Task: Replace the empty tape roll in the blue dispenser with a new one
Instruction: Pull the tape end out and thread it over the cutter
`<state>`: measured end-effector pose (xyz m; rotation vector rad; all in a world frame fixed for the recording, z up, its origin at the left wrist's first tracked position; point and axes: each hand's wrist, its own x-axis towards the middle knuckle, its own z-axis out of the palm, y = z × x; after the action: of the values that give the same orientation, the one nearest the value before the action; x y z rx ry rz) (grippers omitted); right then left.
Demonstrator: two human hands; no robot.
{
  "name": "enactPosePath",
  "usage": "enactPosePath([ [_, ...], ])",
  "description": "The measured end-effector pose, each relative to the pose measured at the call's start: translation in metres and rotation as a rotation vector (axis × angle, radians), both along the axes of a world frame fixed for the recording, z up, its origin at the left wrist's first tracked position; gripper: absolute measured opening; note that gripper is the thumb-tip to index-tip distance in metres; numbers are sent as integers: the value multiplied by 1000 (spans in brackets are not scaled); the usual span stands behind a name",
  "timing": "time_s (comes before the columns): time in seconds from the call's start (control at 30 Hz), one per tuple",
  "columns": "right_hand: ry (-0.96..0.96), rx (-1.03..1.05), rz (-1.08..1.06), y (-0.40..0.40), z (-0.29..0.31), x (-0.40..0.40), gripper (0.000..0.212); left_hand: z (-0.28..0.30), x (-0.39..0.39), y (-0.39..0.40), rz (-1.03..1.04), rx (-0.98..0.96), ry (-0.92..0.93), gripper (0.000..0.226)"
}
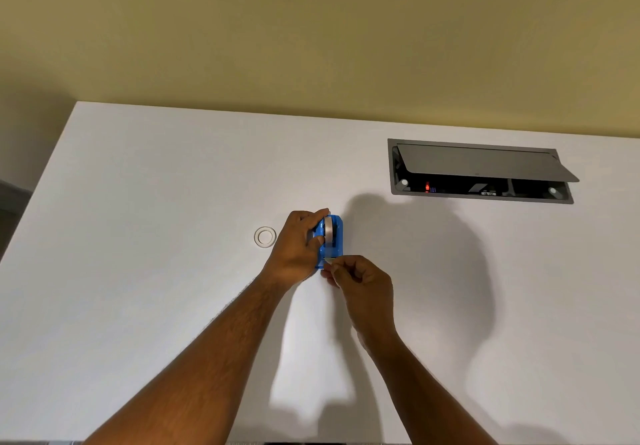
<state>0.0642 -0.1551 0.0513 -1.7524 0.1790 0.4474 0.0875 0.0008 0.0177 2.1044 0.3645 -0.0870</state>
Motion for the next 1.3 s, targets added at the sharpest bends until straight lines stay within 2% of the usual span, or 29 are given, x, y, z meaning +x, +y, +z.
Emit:
enactPosePath([
  [0.13,128,124,-137,6,8,3,12,3,0,0,2,-14,-3,51],
  [0.23,205,122,-219,11,10,4,19,3,-1,0,1,-15,-8,51],
  [0.37,317,104,-304,17,9,1,11,3,0,0,2,3,-4,50],
  [0.47,411,166,-373,18,8,-1,11,2,0,-1,9,-14,-1,49],
  [0.77,543,266,-409,17,4,-2,13,-1,1,0,21,-11,-11,49],
  [0.93,530,226,-350,16,-4,-4,12,-3,1,1,12,-4,-13,49],
  [1.1,391,102,-305,18,-14,-7,7,-4,1,1,14,-9,-8,50],
  [1.3,238,-45,-236,20,-25,-9,11,-2,0,1,17,-21,-13,50],
])
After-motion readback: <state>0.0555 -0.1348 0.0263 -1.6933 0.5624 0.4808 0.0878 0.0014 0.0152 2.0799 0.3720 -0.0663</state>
